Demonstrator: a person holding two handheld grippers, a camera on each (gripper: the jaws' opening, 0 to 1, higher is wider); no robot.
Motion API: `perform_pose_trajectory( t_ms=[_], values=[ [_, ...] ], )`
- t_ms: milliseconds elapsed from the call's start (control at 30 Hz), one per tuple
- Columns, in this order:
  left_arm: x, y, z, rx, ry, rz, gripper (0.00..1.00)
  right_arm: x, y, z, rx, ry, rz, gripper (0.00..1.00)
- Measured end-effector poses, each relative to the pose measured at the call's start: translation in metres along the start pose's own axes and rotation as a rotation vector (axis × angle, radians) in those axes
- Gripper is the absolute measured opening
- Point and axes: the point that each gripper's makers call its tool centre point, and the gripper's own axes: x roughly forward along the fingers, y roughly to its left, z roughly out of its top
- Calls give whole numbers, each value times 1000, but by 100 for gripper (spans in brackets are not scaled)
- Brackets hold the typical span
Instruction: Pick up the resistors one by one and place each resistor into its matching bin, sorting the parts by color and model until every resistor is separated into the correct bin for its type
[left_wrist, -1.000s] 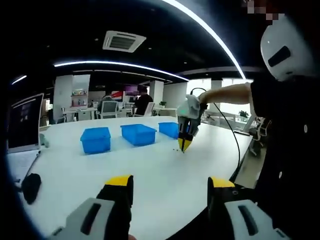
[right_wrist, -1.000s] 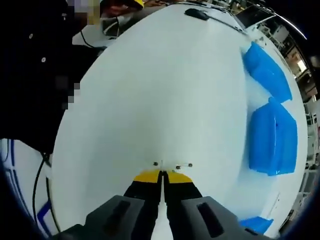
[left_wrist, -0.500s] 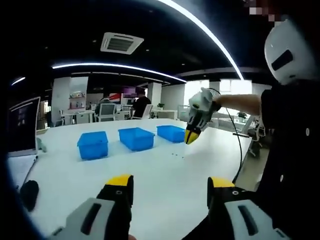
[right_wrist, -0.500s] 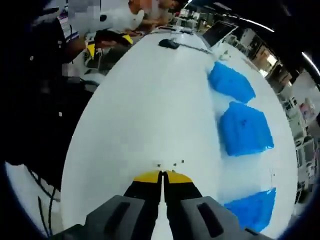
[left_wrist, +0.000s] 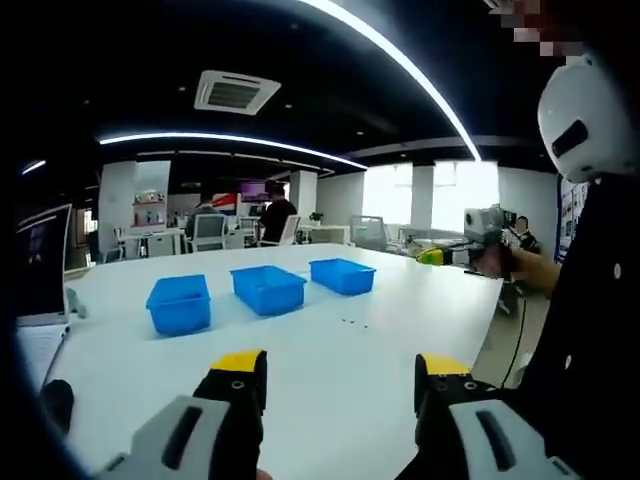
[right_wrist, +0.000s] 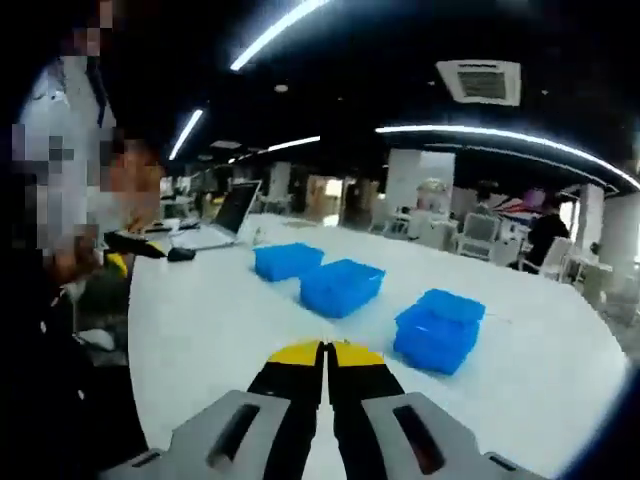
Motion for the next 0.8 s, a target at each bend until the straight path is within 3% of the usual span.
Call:
perform_pose_trajectory(
  t_ms=[100,333,467,533,600,800],
  values=[
    [1,-4,3,3,2,-17,61,-11,8,13,50,-100,-22,5],
    [0,-5,9,29,3,-41,61,-1,-20,43,52,-185,-142,5],
    [-2,-5,11,21,-12,-36,61,27,-45,63,8,-203,-173,5],
    [-3,-5,10,19,-13,-35,61,41,-58,66,3,-175,-187,5],
    [-5,-5,10,22,-11,-32,61,58,-61,75,25,-192,-131,5],
    [-16,1,12,16,-25,-2,61,115,-110,73,6,-135,-198,5]
  ],
)
